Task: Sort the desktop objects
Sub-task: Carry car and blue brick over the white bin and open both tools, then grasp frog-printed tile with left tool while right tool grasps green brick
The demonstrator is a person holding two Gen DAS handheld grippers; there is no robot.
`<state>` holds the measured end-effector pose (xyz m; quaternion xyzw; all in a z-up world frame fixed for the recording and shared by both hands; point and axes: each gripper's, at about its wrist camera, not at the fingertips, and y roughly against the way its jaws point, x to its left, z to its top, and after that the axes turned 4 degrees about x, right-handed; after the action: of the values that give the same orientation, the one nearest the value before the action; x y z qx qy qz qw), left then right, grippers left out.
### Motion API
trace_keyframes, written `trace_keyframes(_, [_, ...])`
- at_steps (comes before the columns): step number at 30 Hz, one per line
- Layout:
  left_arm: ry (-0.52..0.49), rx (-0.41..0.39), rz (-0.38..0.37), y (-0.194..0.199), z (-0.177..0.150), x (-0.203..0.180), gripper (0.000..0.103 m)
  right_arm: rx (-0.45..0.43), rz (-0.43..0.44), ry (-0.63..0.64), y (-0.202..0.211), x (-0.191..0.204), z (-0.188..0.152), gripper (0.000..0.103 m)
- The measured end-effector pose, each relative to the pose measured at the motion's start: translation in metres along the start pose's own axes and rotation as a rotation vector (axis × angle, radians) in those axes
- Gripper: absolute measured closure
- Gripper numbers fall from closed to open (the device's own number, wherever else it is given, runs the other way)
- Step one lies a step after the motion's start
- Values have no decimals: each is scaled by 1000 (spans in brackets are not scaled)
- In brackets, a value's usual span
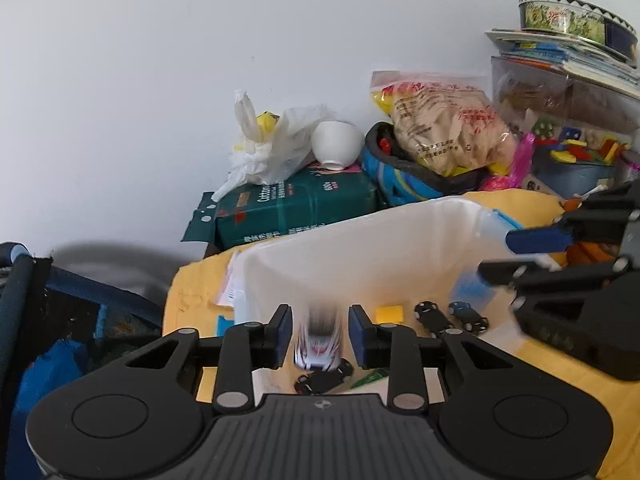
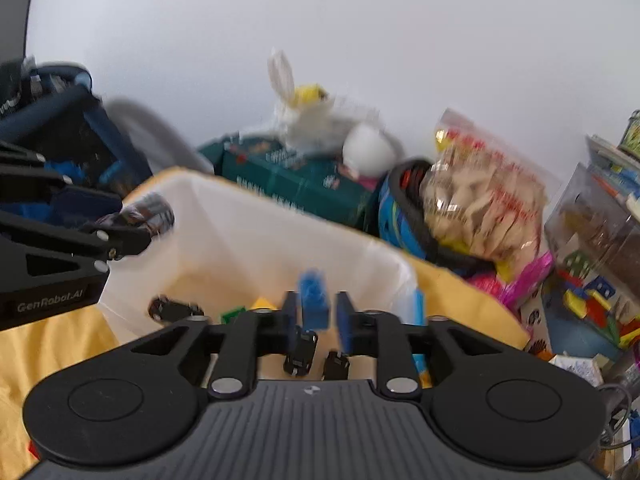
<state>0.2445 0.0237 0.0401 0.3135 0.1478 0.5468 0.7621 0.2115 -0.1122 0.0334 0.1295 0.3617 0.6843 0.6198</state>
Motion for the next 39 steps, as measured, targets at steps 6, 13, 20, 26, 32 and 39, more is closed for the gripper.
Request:
trace_keyframes(6, [-55, -71, -15, 40, -32, -8, 47, -35, 52, 25, 26, 9, -33, 70])
trace_keyframes(13, [-117, 54, -60, 61, -117, -21, 47, -9, 194, 162, 60, 33, -110, 70])
trace_keyframes(20, [-69, 199, -134, 60, -179, -44, 47, 138, 274, 164, 67, 54, -175, 72])
trace_keyframes(26, [-70, 234, -174, 64, -199, -66, 47, 160, 357, -90, 48, 30, -175, 72])
trace_keyframes(32, [-74, 259, -176, 66, -207, -69, 47, 251, 412, -136, 29, 29, -177, 71])
trace_keyframes(39, [-51, 258, -201, 43, -197, -68, 48, 188, 328, 233, 78, 78, -203, 86])
